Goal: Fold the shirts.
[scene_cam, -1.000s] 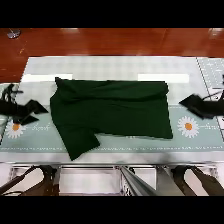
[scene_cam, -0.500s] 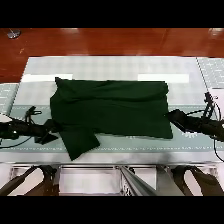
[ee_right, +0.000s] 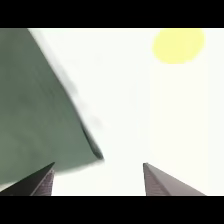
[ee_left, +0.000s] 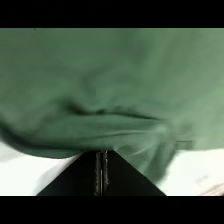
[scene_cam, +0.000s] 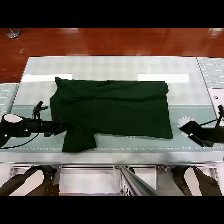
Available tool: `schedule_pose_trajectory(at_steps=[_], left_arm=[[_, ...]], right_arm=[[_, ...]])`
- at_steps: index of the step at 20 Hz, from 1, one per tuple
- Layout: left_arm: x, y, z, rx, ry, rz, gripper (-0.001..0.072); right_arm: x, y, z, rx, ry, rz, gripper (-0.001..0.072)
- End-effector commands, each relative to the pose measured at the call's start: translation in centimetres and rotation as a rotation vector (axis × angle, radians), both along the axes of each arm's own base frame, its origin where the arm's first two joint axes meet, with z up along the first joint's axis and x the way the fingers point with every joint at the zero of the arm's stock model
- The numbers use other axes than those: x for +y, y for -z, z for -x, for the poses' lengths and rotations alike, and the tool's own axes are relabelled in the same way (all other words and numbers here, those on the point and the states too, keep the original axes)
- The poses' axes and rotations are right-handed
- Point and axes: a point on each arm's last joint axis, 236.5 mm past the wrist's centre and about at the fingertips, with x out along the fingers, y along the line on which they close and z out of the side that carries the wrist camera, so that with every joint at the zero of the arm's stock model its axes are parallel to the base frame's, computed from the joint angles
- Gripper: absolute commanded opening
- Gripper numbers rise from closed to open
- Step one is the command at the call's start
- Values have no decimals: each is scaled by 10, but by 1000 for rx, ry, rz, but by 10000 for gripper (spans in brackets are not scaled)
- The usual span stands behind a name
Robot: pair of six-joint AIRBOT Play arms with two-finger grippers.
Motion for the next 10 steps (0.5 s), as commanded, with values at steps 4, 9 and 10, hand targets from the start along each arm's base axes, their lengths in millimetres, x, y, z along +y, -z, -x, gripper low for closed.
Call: schedule_pose_trajectory(at_steps=[4,9,10], left_arm=[[-11,-16,-7,-44,27,56,19],[-16,-18,-7,-43,34,68,19],[-18,-18,-6,-43,47,66,19]], right_arm=[[26,26,27,154,-84,-83,627],[53,41,-10,88,-108,-169,626],[60,43,-20,62,-101,-184,626]])
